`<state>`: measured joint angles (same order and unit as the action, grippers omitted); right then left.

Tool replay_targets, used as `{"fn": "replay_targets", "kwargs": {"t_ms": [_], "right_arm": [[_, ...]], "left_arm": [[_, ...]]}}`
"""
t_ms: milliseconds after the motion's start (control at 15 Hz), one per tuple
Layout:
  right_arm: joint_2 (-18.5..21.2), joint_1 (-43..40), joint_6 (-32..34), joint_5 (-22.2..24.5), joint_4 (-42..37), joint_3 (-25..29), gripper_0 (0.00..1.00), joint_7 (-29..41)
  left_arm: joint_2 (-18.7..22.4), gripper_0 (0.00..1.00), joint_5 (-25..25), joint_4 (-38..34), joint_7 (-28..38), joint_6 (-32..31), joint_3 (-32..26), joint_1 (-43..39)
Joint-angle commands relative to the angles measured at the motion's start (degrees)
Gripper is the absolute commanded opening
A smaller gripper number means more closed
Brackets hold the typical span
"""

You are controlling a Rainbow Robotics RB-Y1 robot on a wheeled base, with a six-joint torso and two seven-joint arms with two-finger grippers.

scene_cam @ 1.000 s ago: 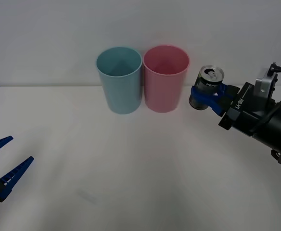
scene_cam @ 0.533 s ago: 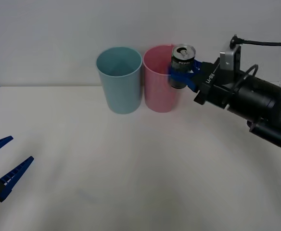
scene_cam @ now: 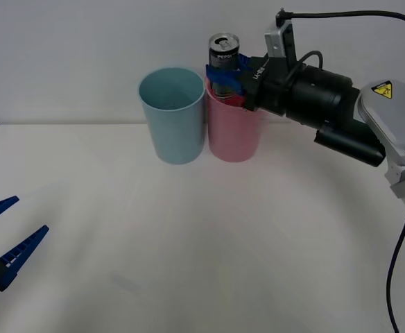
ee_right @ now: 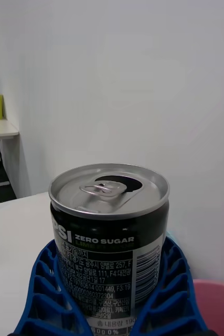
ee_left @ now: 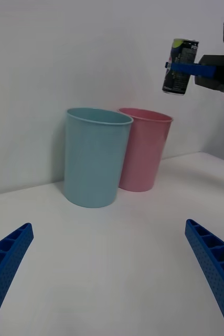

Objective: Grasp the object on the table and drop it into the matching bin: aluminum can to the light blue bin, PET bottle to the pink bin.

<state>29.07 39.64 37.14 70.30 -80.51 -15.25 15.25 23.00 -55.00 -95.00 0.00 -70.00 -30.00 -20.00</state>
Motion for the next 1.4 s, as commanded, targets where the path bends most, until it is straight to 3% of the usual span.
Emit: {"fn": "replay_targets", "kwargs": {"t_ms": [67, 333, 733, 1067, 1267, 1333, 1400], "right_arm": [[-3.9, 6.0, -1.5, 1.6, 7.5, -1.3, 0.0, 0.5], [-8.1, 13.1, -11.2, 1.5, 15.9, -7.1, 0.0, 0.4], [-15.4, 21.3, -19.4, 1.5, 28.7, -10.0, 0.0, -0.7], [-17.7, 22.4, -26.2, 1.5, 30.5, -12.7, 0.0, -1.1], [-18.0, 22.3, -26.2, 1.5, 30.5, -12.7, 0.01, -1.5], [-18.0, 22.4, -26.2, 1.5, 30.5, -12.7, 0.03, -1.5], [-18.0, 22.4, -26.2, 1.5, 30.4, -12.7, 0.14, -1.5]], "left_arm": [[0.0, 1.0, 0.0, 0.0, 0.0, 0.0, 0.0, 0.0], [0.0, 1.0, 0.0, 0.0, 0.0, 0.0, 0.0, 0.0], [0.0, 1.0, 0.0, 0.0, 0.0, 0.0, 0.0, 0.0], [0.0, 1.0, 0.0, 0.0, 0.0, 0.0, 0.0, 0.0], [0.0, 1.0, 0.0, 0.0, 0.0, 0.0, 0.0, 0.0], [0.0, 1.0, 0.0, 0.0, 0.0, 0.0, 0.0, 0.0], [0.0, 1.0, 0.0, 0.0, 0.0, 0.0, 0.0, 0.0]]}}
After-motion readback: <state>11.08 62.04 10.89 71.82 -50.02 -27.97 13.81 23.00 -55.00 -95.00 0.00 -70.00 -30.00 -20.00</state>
